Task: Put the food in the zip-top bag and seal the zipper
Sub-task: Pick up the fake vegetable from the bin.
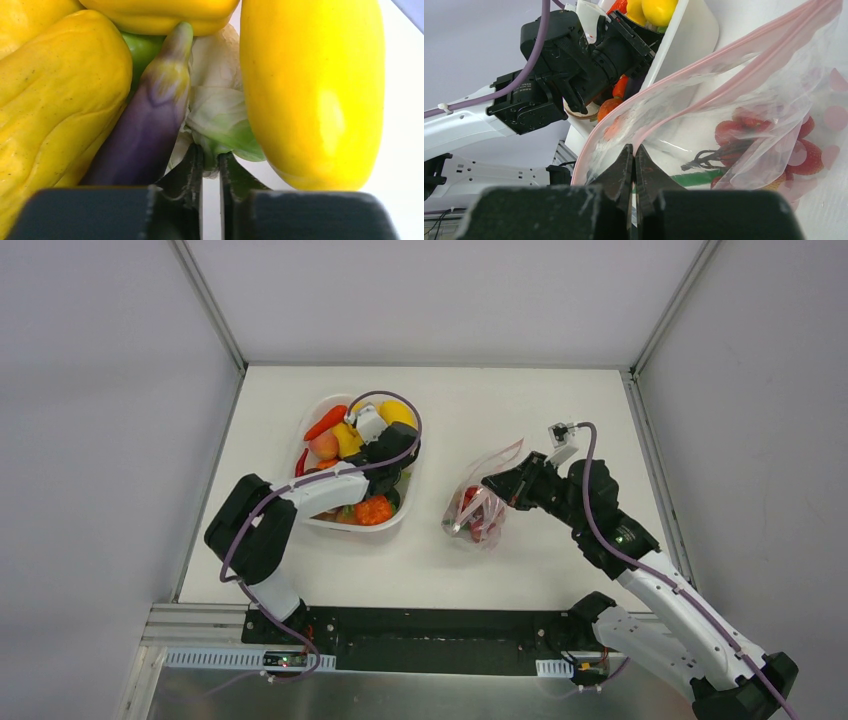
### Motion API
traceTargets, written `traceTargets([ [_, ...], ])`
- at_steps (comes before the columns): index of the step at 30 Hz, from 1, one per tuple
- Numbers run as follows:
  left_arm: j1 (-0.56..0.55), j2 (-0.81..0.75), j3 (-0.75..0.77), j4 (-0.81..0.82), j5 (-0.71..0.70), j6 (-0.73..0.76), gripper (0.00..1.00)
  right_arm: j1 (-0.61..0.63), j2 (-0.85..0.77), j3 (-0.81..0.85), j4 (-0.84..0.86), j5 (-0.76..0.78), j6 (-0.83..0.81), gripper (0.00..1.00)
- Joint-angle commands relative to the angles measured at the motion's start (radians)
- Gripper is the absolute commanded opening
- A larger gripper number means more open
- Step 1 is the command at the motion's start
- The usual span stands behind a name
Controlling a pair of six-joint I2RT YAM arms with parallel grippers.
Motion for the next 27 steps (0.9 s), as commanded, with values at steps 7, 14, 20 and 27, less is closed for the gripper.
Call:
traceTargets([
  [7, -0.019, -0.124, -0.041, -0.103, -0.005, 0.102, 0.0, -0.002, -0.022, 0.0, 0.014, 0.005, 0.011, 0.02],
  [14, -0.02, -0.269, -0.033, -0.196, 0.046, 0.145, 0.0, -0.002, -0.023, -0.005, 0.027, -0.003, 0.018, 0.02],
  [20, -0.02, -0.364, -0.029, -0.276, 0.079, 0.176, 0.0, -0.002, -0.026, -0.01, 0.034, -0.006, 0.021, 0.02],
  [27, -0.019, -0.425, -0.043, -0.269, 0.161, 0.227, 0.0, -0.003, -0.026, -0.013, 0.04, -0.01, 0.026, 0.02],
])
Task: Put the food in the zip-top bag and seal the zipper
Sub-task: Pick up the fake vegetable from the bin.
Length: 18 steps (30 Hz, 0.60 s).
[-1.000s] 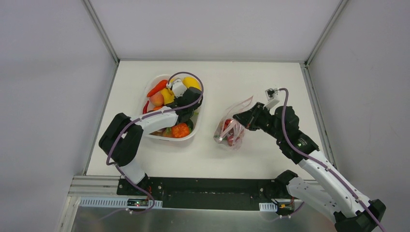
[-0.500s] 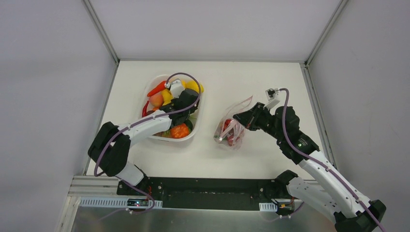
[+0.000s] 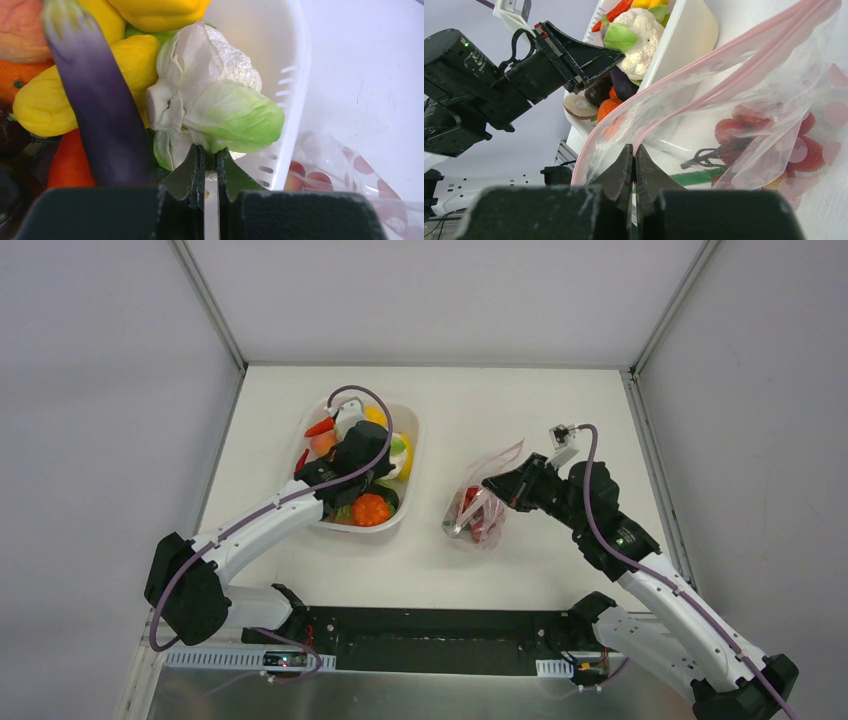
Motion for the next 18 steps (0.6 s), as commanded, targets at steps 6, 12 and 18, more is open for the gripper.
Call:
traceTargets([
  [6, -0.003, -0.121, -0.006, 0.049, 0.075, 0.13, 0.0, -0.002, -0.013, -0.001, 0.041, -0.008, 0.011, 0.02],
  [12, 0.007, -0.189, 0.077, 0.034, 0.187, 0.232, 0.0, -0.002, -0.006, 0.0, 0.046, -0.01, 0.012, 0.02],
  [18, 0.008, -0.257, 0.085, 0.017, 0.242, 0.261, 0.0, -0.002, -0.003, 0.012, 0.054, -0.017, 0.019, 0.02],
])
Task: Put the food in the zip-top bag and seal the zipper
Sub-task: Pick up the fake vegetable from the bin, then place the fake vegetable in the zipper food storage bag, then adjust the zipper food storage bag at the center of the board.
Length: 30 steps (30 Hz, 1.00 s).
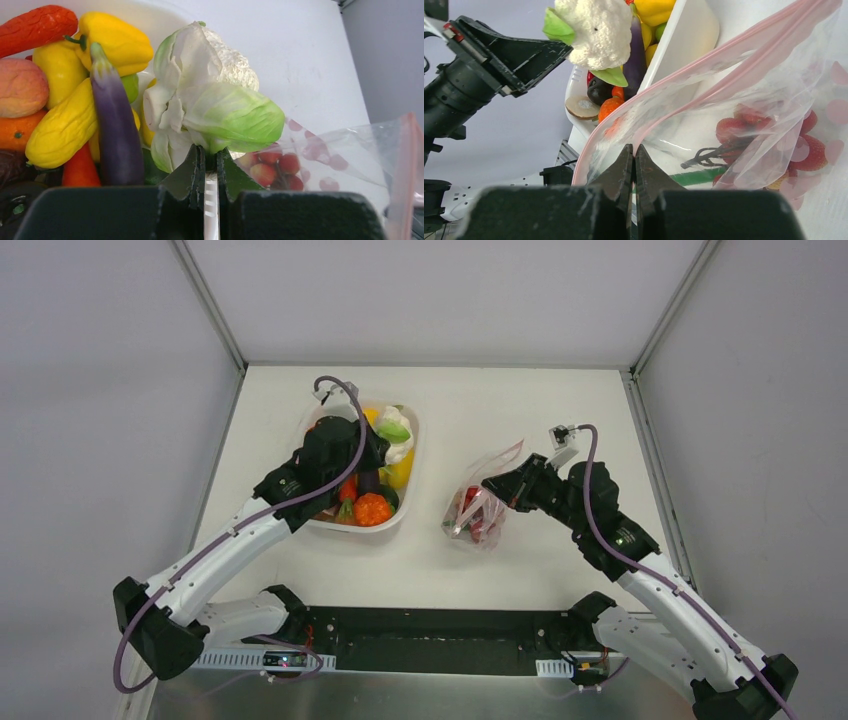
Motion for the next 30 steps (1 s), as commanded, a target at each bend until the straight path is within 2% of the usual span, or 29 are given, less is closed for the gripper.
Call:
traceTargets([
  [1, 0.006, -0.074, 0.039, 0.021, 0.072, 0.054, 0.0, -0.002, 0.001, 0.023, 0.051, -0.02, 0.011, 0.02],
  [5, 0.006, -0.117, 0.051, 0.04, 0.164, 0.05, 0.0, -0.003, 0.03, 0.074, 0.029, -0.041, 0.013, 0.01],
  [8, 0.006, -0.142, 0.082, 0.047, 0.252, 0.052, 0.0, -0.002, 0.087, 0.171, -0.089, -0.007, 0.003, 0.01],
  [13, 0.006, -0.186, 0.116, 0.052, 0.31, 0.047, 0.0, 0.001, 0.28, 0.54, -0.414, 0.022, -0.151, 0.0],
  [17, 0.007, -0.235, 0.117, 0.043, 0.295, 0.048, 0.0, 0.025, 0.363, 0.699, -0.547, 0.175, -0.229, 0.0],
  [20, 0.006, -0.269, 0.115, 0.007, 0.255, 0.06, 0.0, 0.03, 0.429, 0.836, -0.74, 0.395, -0.275, 0.0],
  [26, 0.006, -0.301, 0.088, -0.008, 0.214, 0.069, 0.0, 0.029, 0.373, 0.896, -0.818, 0.569, -0.408, 0.0],
  [27, 0.006, -0.296, 0.089, -0.007, 0.221, 0.068, 0.0, 0.028, 0.365, 0.91, -0.823, 0.564, -0.44, 0.0],
  [30, 0.006, -0.274, 0.094, 0.007, 0.242, 0.063, 0.0, 0.028, 0.367, 0.948, -0.845, 0.412, -0.512, 0.0],
])
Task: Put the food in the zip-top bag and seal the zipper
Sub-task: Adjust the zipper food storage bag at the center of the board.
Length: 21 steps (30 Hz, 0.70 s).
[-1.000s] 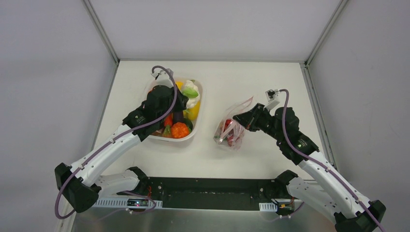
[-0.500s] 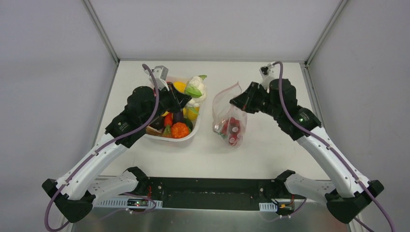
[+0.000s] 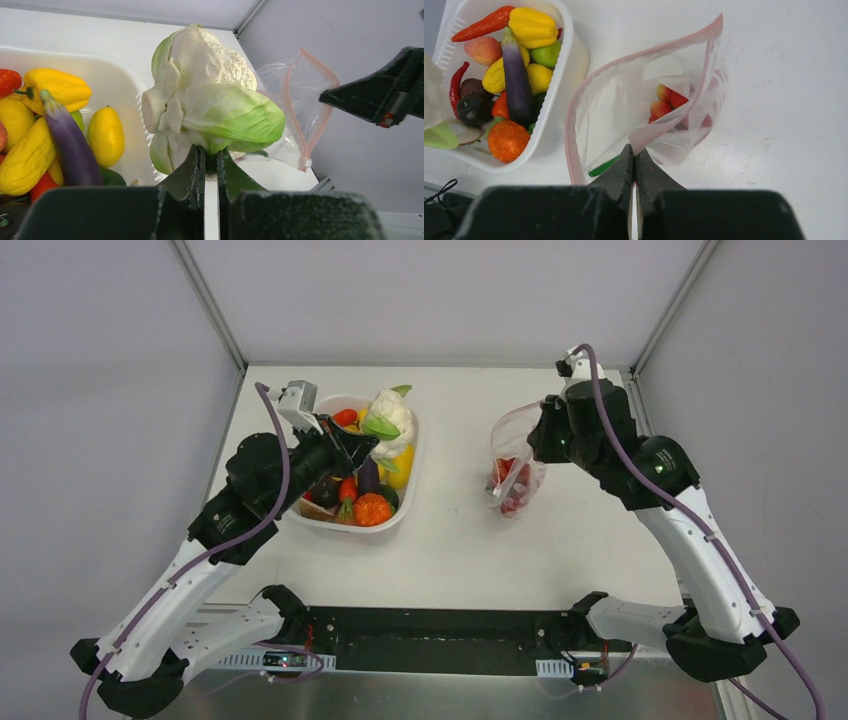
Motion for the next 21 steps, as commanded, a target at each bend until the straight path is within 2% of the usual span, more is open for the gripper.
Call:
traceTargets([
  [1, 0.005, 0.028, 0.024, 0.045, 0.015, 0.018, 0.0, 0.001, -0.029, 0.098, -0.058, -0.095, -0.148, 0.0],
  [5, 0.007, 0.036, 0.027, 0.036, 0.025, 0.014, 0.0, 0.006, 0.056, 0.008, -0.033, -0.356, -0.136, 0.0],
  [11, 0.006, -0.011, 0.004, 0.008, -0.021, 0.011, 0.0, 0.069, 0.138, -0.255, 0.221, -0.526, 0.03, 0.0],
  [14, 0.005, -0.017, 0.01, -0.01, -0.019, 0.011, 0.0, 0.078, 0.126, -0.27, 0.156, -0.388, 0.055, 0.0],
  [17, 0.005, -0.001, 0.011, 0.008, 0.003, 0.002, 0.0, 0.047, 0.029, -0.311, 0.148, -0.261, 0.088, 0.0],
  [21, 0.005, 0.051, 0.02, 0.045, 0.053, -0.026, 0.0, -0.023, -0.039, -0.347, 0.075, -0.224, 0.145, 0.0],
])
